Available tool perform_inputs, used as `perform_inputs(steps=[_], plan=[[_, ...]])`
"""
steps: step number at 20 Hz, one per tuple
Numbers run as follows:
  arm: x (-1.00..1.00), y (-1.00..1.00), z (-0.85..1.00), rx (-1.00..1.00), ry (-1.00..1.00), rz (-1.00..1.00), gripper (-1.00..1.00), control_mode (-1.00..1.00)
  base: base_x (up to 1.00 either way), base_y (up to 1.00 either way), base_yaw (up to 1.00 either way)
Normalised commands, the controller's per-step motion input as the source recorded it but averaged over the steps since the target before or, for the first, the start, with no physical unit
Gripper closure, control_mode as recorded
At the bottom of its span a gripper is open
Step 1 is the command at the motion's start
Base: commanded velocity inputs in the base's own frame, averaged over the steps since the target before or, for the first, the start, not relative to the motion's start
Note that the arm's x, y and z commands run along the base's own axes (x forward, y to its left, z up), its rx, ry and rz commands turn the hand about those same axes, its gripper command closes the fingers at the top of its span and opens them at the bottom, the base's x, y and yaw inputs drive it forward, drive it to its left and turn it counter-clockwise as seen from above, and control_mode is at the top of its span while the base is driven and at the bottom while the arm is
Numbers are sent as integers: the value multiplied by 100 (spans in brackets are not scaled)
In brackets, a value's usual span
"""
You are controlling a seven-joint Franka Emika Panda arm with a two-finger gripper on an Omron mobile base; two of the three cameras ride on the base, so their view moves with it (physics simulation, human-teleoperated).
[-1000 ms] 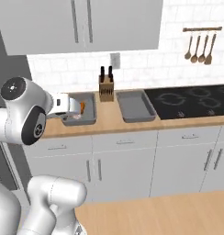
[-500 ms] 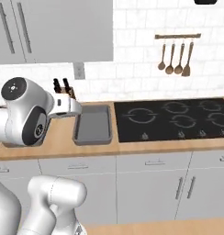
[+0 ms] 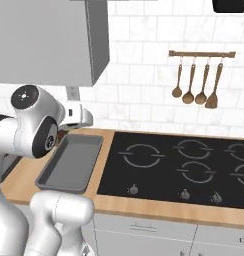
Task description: Place one garlic and one chicken drumstick in each tupperware on the nearby counter, to pack two identical lunches.
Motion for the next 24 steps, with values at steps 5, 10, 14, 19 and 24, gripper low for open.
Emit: perform_inputs(steps=[5, 10, 14, 19, 24], plan=[[0, 8, -94, 0, 20, 15, 100, -100, 0, 0, 0], [-3, 65, -100, 0, 20, 5, 100, -100, 0, 0, 0], [0, 59, -98, 0, 16, 5, 100, -100, 0, 0, 0], [4, 8, -80, 0, 18, 5, 100, -100, 0, 0, 0], [8, -20, -45, 0, 3, 0, 100, -100, 0, 0, 0]])
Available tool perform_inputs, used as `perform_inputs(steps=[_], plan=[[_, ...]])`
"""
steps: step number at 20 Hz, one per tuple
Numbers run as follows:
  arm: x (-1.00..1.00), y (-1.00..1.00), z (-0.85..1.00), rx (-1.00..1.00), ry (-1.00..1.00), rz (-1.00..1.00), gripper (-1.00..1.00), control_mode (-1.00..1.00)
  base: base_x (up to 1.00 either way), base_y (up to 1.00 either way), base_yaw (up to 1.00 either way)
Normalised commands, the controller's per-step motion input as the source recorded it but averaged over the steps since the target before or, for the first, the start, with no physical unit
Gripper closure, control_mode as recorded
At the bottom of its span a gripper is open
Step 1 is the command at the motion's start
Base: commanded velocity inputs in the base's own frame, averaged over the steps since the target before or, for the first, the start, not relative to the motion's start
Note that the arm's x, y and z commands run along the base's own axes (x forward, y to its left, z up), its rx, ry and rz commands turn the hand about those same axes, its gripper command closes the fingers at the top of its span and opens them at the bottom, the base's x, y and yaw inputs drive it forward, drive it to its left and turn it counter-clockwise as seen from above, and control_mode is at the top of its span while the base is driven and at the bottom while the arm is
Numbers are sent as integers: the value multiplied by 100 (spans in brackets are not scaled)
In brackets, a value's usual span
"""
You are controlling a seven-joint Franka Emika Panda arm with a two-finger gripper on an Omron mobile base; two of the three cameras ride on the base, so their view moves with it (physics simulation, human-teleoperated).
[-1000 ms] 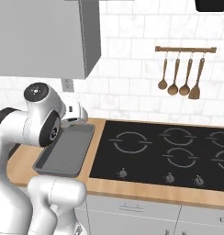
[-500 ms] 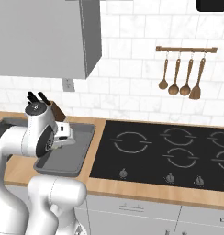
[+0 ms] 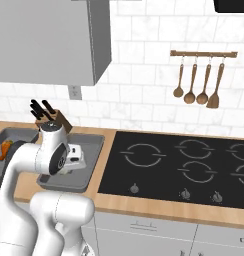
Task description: Place one garlic and one chicken drumstick in each tupperware on the nearby counter, to pack two identical lunches.
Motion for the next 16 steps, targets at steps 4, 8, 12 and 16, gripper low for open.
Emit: perform_inputs(steps=[4, 8, 12, 16], plan=[[7, -22, -28, 0, 0, 0, 100, -100, 0, 0, 0], [44, -2, -40, 0, 0, 0, 100, -100, 0, 0, 0], [56, 5, -41, 0, 0, 0, 100, -100, 0, 0, 0], [44, 13, -41, 0, 0, 0, 100, -100, 0, 0, 0]])
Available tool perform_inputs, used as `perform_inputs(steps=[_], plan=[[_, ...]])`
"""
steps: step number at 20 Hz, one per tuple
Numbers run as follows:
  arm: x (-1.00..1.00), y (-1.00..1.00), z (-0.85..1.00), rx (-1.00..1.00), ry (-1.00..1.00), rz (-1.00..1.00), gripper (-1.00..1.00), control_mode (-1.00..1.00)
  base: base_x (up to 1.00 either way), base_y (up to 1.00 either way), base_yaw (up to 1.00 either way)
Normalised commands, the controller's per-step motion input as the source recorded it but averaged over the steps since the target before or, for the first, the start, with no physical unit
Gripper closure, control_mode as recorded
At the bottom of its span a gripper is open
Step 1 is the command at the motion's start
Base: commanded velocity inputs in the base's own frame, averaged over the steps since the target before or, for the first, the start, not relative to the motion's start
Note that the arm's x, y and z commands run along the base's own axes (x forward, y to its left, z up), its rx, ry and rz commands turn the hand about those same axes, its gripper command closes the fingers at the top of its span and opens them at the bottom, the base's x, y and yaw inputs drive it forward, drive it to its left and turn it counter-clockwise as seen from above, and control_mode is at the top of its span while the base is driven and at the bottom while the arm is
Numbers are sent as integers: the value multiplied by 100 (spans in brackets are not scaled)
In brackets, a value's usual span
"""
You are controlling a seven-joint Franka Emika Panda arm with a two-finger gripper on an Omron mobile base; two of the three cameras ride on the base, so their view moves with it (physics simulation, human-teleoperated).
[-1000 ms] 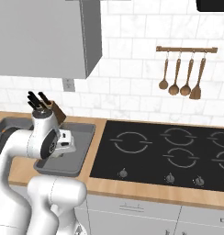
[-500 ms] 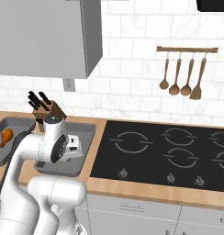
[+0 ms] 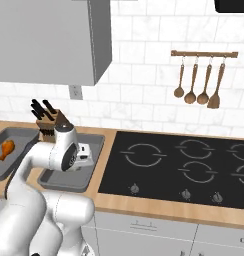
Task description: Place one garlic and one chicken drumstick in each tupperware on the nearby counter, to pack two identical lunches.
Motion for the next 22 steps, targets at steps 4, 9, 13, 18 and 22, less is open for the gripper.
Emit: perform_inputs(steps=[4, 9, 13, 18, 22], plan=[[9, 2, -68, 0, 0, 0, 100, -100, 0, 0, 0], [0, 0, -82, -1, 0, 0, 100, -100, 0, 0, 0], [0, 0, -73, -1, 0, 0, -100, -100, 0, 0, 0], [-11, 0, -39, 0, -2, 0, -100, -100, 0, 0, 0], [-53, 0, 29, 0, -23, 0, -100, -100, 0, 0, 0]])
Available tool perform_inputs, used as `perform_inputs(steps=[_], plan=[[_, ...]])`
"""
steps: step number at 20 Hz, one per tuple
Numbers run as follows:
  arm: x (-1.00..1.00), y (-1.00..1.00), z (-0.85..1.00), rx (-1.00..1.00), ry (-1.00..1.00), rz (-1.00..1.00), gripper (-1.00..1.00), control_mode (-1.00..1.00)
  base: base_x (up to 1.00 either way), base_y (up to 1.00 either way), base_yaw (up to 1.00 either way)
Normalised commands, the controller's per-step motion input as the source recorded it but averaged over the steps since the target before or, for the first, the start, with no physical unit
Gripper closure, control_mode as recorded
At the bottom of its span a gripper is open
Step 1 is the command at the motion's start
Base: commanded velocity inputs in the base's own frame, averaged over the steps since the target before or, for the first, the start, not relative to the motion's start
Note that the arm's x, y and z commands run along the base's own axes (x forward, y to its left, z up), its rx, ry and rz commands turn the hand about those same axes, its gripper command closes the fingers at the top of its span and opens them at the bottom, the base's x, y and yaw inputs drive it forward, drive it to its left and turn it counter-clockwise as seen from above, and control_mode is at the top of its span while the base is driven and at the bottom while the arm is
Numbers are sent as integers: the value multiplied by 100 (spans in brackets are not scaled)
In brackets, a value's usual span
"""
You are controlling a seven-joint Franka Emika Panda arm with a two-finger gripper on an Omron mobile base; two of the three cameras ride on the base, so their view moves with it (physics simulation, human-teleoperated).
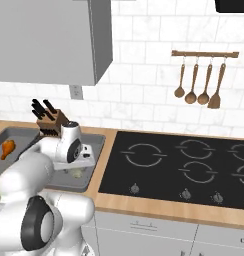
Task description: Place one garlic and one chicken drumstick in each tupperware on the nearby counter, to pack two identical lunches.
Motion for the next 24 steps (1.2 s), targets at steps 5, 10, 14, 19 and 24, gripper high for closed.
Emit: perform_inputs(steps=[5, 10, 14, 19, 24], plan=[[-71, -5, 58, 0, -29, 0, -100, -100, 0, 0, 0], [-100, -46, 53, 0, -28, -1, -100, -100, 0, 0, 0], [-96, -36, 73, 0, -30, -1, -100, -100, 0, 0, 0], [-80, -4, 61, 0, -37, -2, -100, -100, 0, 0, 0], [-78, 2, 6, -1, -31, -1, -100, 100, -20, 0, 0]])
